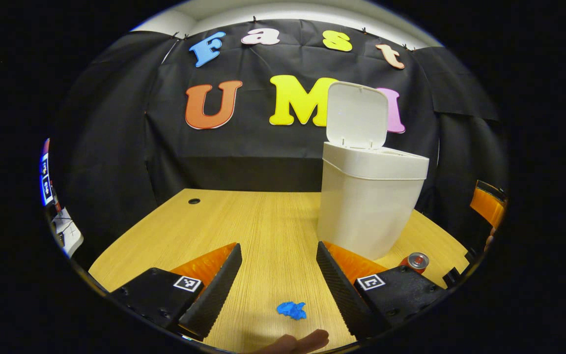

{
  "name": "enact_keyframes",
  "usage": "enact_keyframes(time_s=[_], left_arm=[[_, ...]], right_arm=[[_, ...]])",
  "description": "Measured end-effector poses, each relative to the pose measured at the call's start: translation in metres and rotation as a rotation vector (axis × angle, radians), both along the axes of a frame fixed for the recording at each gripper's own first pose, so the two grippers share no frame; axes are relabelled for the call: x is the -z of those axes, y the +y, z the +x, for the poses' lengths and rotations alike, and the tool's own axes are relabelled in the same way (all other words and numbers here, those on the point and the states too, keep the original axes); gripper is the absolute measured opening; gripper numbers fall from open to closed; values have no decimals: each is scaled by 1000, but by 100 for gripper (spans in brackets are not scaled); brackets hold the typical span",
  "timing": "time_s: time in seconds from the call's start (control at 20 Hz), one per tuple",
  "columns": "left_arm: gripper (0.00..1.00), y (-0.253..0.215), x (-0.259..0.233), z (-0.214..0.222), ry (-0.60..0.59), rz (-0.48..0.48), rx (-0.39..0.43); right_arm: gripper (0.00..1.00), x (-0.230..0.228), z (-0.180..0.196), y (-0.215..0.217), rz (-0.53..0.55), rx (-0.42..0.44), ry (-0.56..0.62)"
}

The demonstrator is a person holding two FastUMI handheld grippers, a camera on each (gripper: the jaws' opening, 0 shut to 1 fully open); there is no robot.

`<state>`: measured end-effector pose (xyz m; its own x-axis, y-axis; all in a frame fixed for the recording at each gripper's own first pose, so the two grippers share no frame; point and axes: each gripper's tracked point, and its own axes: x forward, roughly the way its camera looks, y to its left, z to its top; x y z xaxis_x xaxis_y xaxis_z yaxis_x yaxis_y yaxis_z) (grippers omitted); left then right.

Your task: Press the lid of the desktop garbage bin to open it, pick up the crumpled paper on the desktop and throw it into the bin, then pick up the pop can on the desktop and drop it into the bin, and finally close the garbage bin lid.

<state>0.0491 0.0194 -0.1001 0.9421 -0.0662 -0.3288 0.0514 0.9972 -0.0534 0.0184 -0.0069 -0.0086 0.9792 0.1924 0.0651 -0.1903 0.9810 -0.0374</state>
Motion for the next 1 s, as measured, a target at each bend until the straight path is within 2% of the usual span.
enact_keyframes(time_s=[0.25, 0.4, 0.45, 0.5, 0.55, 0.65, 0.7, 0.85, 1.0], left_arm=[[99, -6, 40, -4, 85, 38, -13], [99, -16, 68, -13, 77, 71, 26], [99, -15, 80, -16, 78, 84, 22], [99, -13, 93, -23, 83, 88, 22], [99, -14, 103, -28, 83, 79, 27], [99, -21, 113, -35, 68, 29, 63], [100, -29, 120, -38, 64, -11, 104], [99, -42, 132, -41, 82, -104, 173], [99, -34, 149, -36, 144, -111, 145]], right_arm=[[96, 12, -3, -24, 25, -14, 12], [96, 11, -4, -34, 61, -1, 8], [92, 10, -7, -33, 69, -15, 12], [99, 12, -8, -31, 76, -24, 11], [92, 11, -8, -33, 82, -23, 11], [92, 15, -4, -34, 93, -19, 22], [95, 21, -3, -29, 104, -37, 46], [96, 35, -2, -15, 155, -88, 118], [96, 41, 0, -15, 146, -68, 134]])
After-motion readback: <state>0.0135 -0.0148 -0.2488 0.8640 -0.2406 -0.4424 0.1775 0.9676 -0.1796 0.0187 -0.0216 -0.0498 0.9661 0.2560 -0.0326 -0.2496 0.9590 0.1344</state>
